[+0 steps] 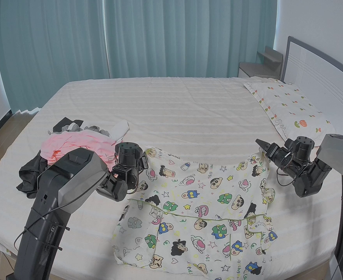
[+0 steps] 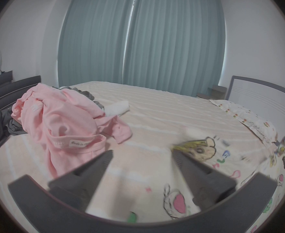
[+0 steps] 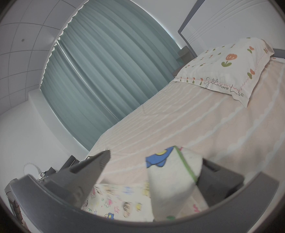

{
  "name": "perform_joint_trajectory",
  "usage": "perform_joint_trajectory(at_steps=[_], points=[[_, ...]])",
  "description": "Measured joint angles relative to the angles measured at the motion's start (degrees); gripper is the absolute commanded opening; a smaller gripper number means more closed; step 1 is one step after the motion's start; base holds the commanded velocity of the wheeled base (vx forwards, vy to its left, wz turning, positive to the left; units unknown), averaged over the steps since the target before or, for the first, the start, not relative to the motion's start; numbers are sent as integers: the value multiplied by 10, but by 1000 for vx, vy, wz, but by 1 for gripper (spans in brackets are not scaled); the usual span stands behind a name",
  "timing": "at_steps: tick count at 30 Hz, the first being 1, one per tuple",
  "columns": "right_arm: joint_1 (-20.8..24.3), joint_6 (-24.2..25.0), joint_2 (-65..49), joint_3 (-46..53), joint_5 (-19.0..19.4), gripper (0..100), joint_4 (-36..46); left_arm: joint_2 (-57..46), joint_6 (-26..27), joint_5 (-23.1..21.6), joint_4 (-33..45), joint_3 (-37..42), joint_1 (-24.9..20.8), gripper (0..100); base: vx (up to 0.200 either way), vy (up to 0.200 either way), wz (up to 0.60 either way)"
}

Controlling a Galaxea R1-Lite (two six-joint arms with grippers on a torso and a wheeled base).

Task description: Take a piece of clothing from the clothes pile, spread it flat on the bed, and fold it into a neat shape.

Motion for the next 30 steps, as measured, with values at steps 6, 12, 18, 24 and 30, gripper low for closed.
perform_joint_trajectory(at_steps=[6,12,18,24,30], points=[[1,22,29,-39,-35,100,2,18,0,8,1,-21,30,100,0,0,0],[-1,36,41,-66,-40,100,65,24,0,11,0,-10,51,100,0,0,0],[-8,90,34,-94,-56,100,116,0,-15,11,-1,42,55,100,0,0,0],[-20,126,7,-78,-62,100,85,-58,-73,5,-2,120,50,100,0,0,0],[-34,132,-27,-30,-52,100,68,-143,-154,-32,-3,243,28,100,0,0,0]])
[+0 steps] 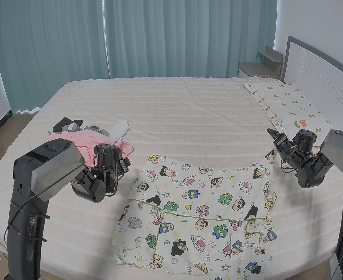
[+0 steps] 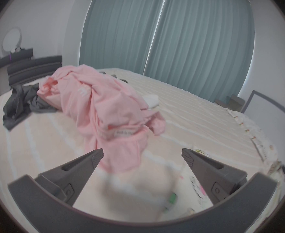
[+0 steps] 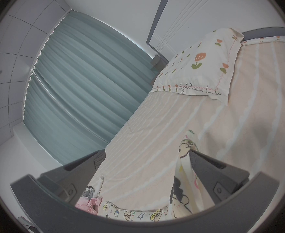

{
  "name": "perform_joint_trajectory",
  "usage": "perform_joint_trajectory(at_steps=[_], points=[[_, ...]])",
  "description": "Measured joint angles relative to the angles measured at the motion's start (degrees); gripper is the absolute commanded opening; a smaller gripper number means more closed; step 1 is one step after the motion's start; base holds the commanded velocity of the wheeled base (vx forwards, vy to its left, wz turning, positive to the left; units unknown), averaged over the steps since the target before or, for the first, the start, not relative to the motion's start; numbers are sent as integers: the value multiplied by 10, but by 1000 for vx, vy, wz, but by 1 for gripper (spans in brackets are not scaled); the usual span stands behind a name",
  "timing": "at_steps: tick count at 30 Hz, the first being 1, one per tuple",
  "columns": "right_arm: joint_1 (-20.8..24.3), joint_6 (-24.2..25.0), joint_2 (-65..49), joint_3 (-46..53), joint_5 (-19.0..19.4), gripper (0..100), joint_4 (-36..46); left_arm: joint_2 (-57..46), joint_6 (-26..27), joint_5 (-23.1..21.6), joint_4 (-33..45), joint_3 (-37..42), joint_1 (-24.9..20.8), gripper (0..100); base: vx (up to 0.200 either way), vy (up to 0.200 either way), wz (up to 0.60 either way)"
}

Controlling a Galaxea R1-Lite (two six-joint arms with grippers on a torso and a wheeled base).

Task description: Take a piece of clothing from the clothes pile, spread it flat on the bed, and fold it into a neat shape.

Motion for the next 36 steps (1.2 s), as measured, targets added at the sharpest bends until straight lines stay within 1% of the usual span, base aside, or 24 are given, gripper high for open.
perform_joint_trajectory(at_steps=[4,7,11,15,20,24,31,35,36], points=[[-6,2,-16,31,18,100,-4,-59,-53,-32,0,91,-25,100,0,0,0],[-10,6,-25,46,34,100,-6,-108,-97,-50,0,160,-57,100,0,0,0],[-15,26,-31,49,41,100,4,-157,-129,-67,-1,223,-93,100,0,0,0],[-21,43,-39,42,42,100,64,-190,-146,-73,-2,261,-115,100,0,0,0],[-40,70,-54,48,42,100,88,-207,-167,-79,-1,285,-132,100,0,0,0],[-44,74,-70,77,44,100,87,-212,-181,-87,-1,293,-137,100,0,0,0],[-40,84,-123,201,60,100,49,-211,-207,-107,0,303,-149,100,0,0,0],[-32,103,-149,278,71,100,-37,-207,-229,-119,1,317,-172,100,0,0,0],[-31,108,-153,296,75,100,-73,-206,-233,-122,1,323,-181,100,0,0,0]])
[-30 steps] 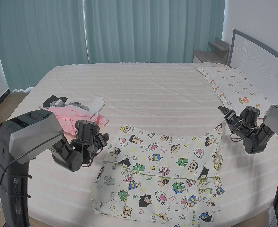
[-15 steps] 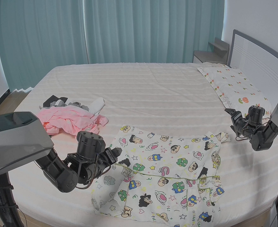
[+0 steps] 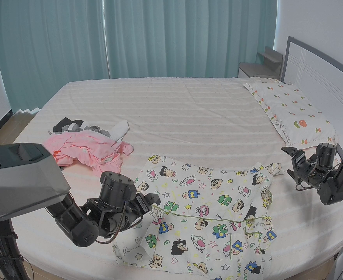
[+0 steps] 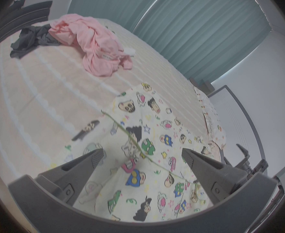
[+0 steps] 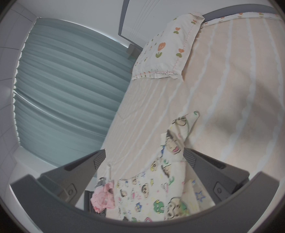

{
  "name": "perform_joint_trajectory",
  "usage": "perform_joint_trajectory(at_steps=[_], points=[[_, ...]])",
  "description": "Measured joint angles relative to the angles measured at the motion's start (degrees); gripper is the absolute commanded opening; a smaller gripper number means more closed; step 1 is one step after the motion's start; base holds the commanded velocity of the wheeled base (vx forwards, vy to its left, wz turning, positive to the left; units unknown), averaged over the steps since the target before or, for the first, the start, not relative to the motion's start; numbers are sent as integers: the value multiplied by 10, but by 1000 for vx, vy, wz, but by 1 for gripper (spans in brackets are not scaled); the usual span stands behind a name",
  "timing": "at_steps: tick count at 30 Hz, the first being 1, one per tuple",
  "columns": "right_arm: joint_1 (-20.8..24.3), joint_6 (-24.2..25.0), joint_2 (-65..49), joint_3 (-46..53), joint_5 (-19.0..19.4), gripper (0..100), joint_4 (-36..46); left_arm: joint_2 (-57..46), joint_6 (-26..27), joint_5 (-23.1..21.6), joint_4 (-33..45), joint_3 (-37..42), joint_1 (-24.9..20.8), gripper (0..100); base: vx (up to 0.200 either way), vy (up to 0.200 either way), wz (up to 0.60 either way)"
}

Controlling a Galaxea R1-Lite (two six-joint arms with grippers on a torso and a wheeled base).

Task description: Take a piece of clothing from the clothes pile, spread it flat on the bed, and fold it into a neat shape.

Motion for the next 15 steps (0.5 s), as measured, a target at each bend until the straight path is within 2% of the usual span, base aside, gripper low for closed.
perform_joint_trajectory(at_steps=[5,10,15], points=[[5,16,-6,71,27,100,-118,1,-11,-9,0,40,-31,100,0,0,0],[7,24,2,113,47,100,-131,-3,-45,-18,0,96,-63,100,0,0,0],[10,24,10,121,49,100,-131,-7,-66,-36,-3,113,-87,100,0,0,0]])
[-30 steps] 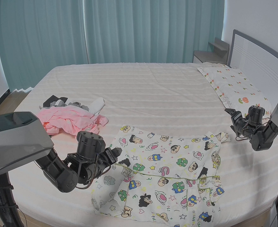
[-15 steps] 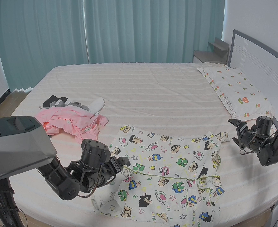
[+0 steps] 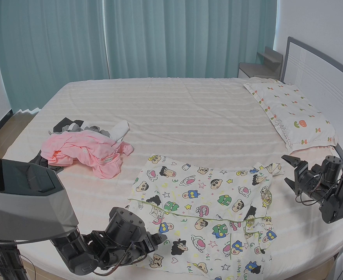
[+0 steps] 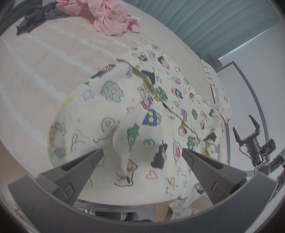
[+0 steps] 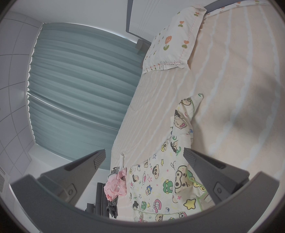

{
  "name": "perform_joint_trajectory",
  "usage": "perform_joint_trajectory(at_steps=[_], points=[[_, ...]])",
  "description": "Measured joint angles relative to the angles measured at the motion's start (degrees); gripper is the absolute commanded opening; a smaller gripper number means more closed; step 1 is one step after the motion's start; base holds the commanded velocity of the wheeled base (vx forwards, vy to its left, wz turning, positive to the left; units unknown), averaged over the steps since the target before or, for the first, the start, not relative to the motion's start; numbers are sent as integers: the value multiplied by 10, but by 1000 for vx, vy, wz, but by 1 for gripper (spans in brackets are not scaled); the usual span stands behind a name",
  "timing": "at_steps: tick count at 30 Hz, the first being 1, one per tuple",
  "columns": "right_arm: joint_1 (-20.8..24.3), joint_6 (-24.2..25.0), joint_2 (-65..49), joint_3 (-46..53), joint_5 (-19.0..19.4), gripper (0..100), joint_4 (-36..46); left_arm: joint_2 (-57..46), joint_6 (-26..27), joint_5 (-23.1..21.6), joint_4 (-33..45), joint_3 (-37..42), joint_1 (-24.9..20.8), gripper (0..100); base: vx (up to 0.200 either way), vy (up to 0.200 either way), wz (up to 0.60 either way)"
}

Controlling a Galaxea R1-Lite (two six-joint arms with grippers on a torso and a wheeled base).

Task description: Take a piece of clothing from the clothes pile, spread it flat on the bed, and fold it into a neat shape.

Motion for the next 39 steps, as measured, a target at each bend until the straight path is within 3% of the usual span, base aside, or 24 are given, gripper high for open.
perform_joint_trajectory(at_steps=[5,26,33,39], points=[[0,0,6,2,0,100,0,0,-28,-2,-8,-14,-15,100,0,0,0],[0,-1,14,0,-1,100,0,40,-27,35,-19,-42,-26,100,0,0,0],[0,-1,15,-1,-3,100,0,71,-16,97,-30,-70,-26,100,0,0,0],[0,-1,16,-2,-2,100,0,86,-7,104,-27,-68,-27,100,0,0,0]])
